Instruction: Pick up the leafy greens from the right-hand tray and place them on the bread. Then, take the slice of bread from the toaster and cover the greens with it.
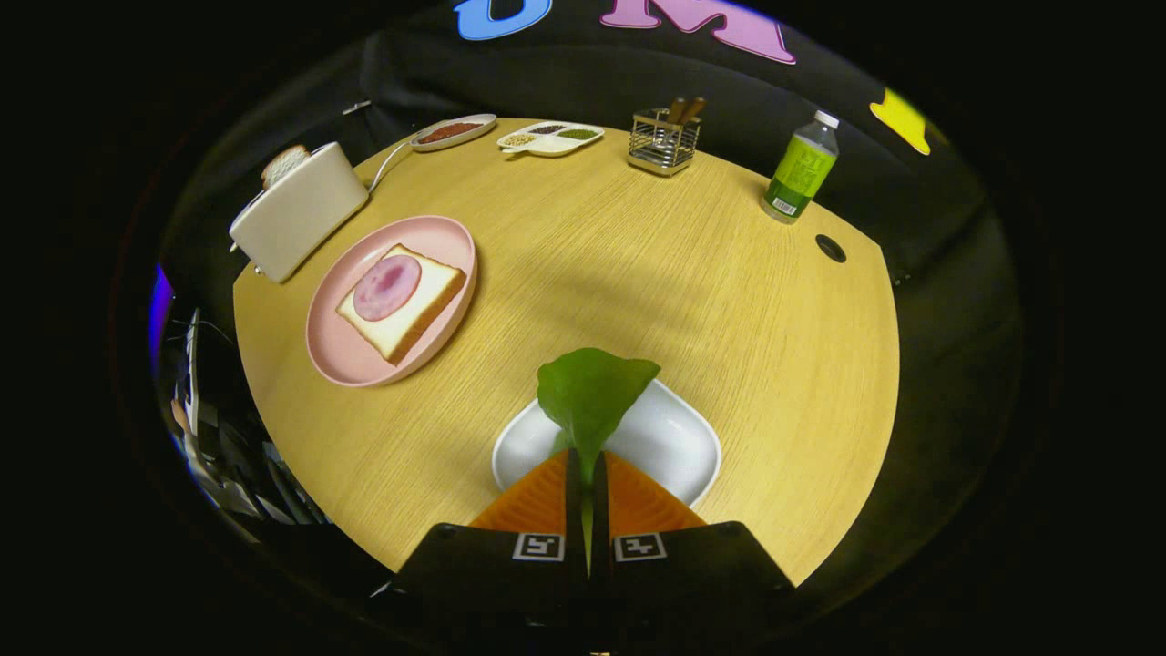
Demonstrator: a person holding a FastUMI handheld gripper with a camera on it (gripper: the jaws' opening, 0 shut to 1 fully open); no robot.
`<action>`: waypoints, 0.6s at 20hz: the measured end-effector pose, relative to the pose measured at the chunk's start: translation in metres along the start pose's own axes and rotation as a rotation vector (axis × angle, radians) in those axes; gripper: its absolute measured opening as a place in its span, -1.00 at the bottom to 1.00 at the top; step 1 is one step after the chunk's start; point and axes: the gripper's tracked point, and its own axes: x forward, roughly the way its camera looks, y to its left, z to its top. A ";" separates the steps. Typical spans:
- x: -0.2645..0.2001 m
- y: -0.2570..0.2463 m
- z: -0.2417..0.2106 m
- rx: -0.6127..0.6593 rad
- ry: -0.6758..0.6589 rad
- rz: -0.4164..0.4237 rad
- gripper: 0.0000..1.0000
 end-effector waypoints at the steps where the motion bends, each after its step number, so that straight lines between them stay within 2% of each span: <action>1: -0.011 0.005 0.005 0.011 -0.016 -0.005 -0.89; 6: -0.064 0.039 0.037 0.036 -0.093 -0.003 -0.89; 12: -0.093 0.098 0.079 0.066 -0.158 0.036 -0.89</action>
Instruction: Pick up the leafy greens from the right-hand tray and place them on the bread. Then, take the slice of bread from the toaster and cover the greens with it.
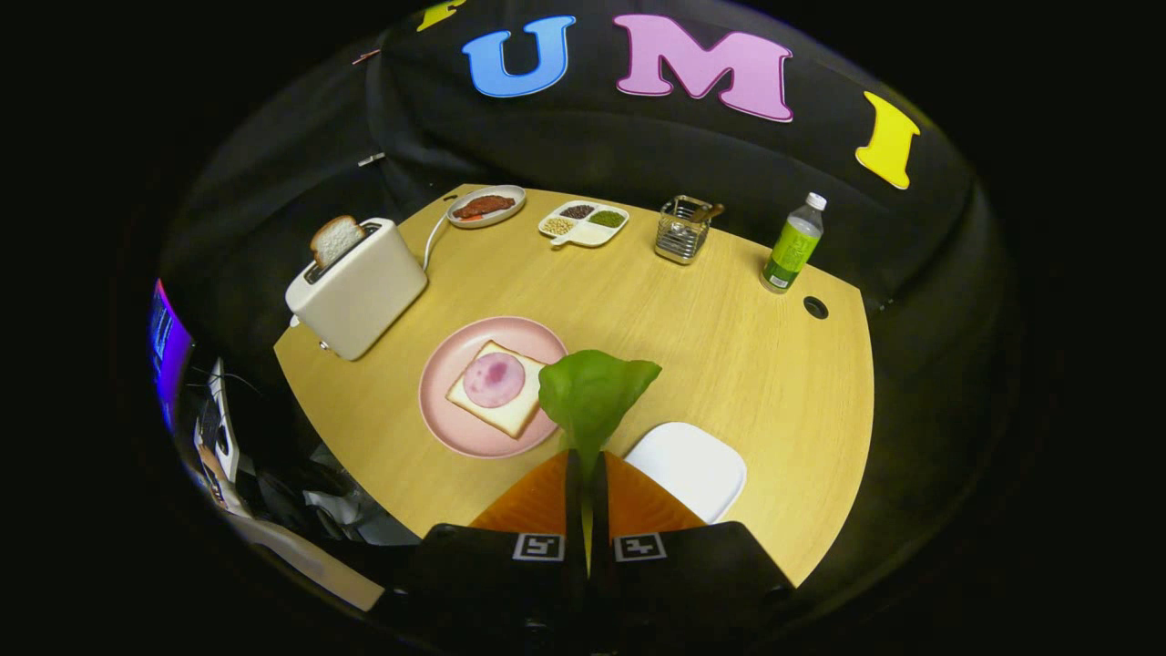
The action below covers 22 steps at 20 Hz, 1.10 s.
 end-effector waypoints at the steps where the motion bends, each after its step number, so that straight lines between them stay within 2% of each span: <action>1: 0.000 0.013 0.007 0.004 -0.006 0.015 -0.89; 6: 0.025 0.063 0.029 0.003 0.000 0.066 -0.89; 9: 0.057 0.095 0.029 0.057 0.045 0.111 -0.89; 14: 0.110 0.107 0.022 0.093 0.102 0.058 -0.89; 18: 0.132 0.103 0.016 0.084 0.129 0.005 -0.85; 22: 0.145 0.096 0.018 0.103 0.128 -0.035 -0.69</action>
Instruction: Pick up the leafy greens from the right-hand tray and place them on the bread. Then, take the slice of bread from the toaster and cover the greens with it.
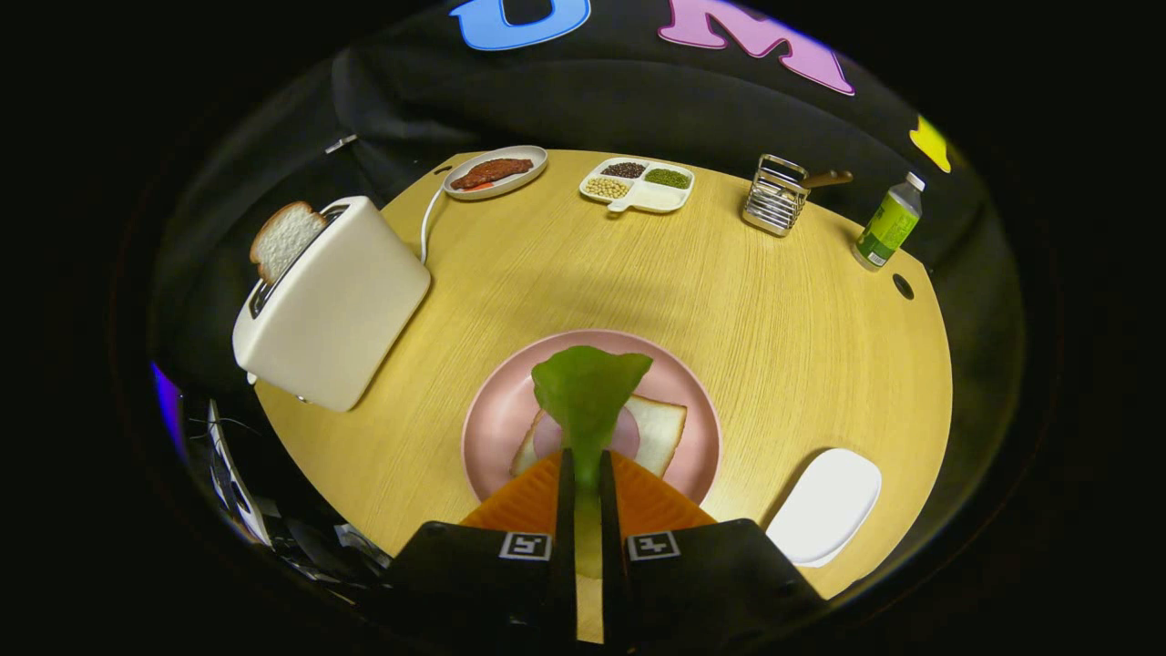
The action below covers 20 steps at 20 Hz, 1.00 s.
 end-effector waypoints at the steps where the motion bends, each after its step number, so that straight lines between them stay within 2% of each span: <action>1: 0.002 0.000 0.000 0.003 -0.001 -0.003 -0.62; 3: 0.005 0.000 0.002 0.004 -0.006 -0.010 -0.50; 7: 0.018 -0.002 0.000 0.011 -0.001 -0.037 -0.45; 9: 0.021 -0.002 0.001 0.014 0.001 -0.042 -0.30; 11: 0.022 0.000 0.001 0.018 -0.004 -0.040 0.10; 12: 0.022 0.002 0.002 0.023 -0.005 -0.033 0.38; 15: 0.013 0.019 0.008 0.041 -0.030 0.011 1.00; 20: -0.019 0.050 0.025 0.016 -0.081 0.072 0.99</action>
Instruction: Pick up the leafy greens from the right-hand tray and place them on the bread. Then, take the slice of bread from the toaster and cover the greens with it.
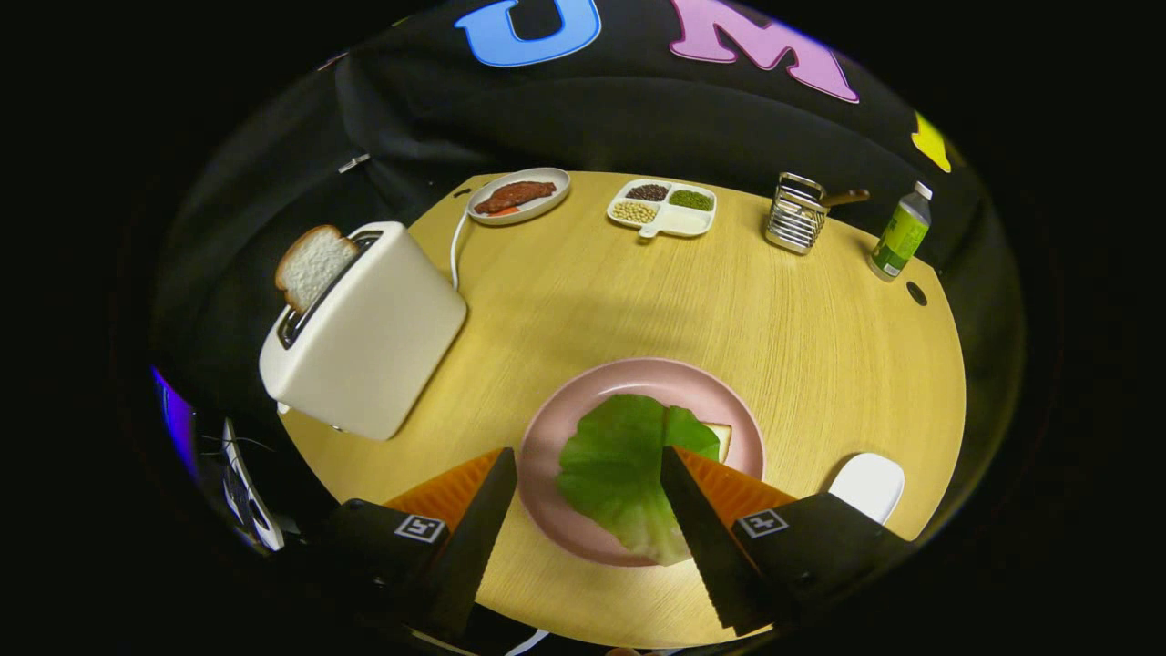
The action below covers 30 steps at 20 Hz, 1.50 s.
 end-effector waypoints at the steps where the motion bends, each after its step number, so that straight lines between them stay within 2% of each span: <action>1: -0.006 0.007 0.005 -0.006 -0.012 0.010 0.99; 5: -0.035 0.044 0.038 -0.020 -0.089 0.076 0.99; 9: -0.064 0.093 0.079 -0.125 -0.194 0.135 0.98; 12: -0.078 0.138 0.100 -0.159 -0.239 0.202 0.98; 16: -0.082 0.186 0.127 -0.282 -0.300 0.226 0.98; 19: -0.074 0.224 0.129 -0.363 -0.289 0.253 0.99; 24: -0.037 0.267 0.130 -0.374 -0.265 0.260 0.99; 30: 0.016 0.289 0.127 -0.364 -0.210 0.206 0.99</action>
